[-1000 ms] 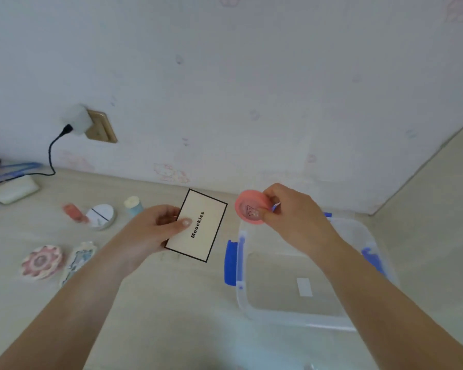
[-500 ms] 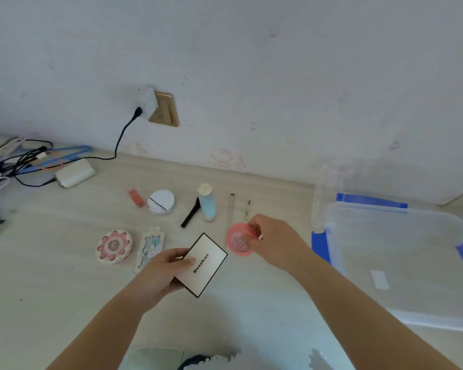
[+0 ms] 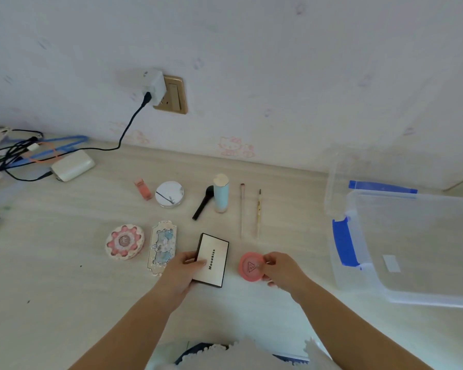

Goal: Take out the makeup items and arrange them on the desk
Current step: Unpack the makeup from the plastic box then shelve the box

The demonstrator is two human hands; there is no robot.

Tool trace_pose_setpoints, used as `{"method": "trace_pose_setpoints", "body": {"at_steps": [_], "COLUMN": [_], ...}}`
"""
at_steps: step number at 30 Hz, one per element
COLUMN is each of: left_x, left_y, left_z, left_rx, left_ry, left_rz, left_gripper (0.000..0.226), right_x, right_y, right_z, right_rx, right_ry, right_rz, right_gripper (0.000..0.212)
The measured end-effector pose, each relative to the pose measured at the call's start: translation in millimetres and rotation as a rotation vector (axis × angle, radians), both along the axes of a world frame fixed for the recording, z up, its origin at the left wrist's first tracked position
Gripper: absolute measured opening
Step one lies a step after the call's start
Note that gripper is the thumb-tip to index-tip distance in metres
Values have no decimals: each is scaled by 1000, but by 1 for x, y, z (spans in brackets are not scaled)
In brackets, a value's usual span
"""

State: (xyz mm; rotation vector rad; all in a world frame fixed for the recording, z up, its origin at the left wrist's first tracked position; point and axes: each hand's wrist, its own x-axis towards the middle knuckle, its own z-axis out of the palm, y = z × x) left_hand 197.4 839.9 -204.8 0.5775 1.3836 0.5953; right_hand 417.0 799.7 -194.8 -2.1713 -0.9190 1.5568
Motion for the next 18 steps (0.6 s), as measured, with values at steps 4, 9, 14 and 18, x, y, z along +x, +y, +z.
{"method": "trace_pose_setpoints", "body": {"at_steps": [4,9,14,18], "left_x": [2,11,24,24], "left_y": [1,1,-5,-4], "left_z": [1,-4,-13,-19], "left_rx": [218,399,482,518], "left_ry": [334,645,939,1050], "left_rz": [-264,-543,-685,-701], "left_gripper": [32,79,108,104], "right_x": [-1,-4,-4,-4], "right_y": [4,5,7,11], "right_z": [-4,-4,-4,-4], "right_rx": [27,-4,-9,-23], "right_ry": [-63,-47,-55,-68], "right_rz": [-5,-32,-17,-3], "right_gripper": [17,17,18,17]}}
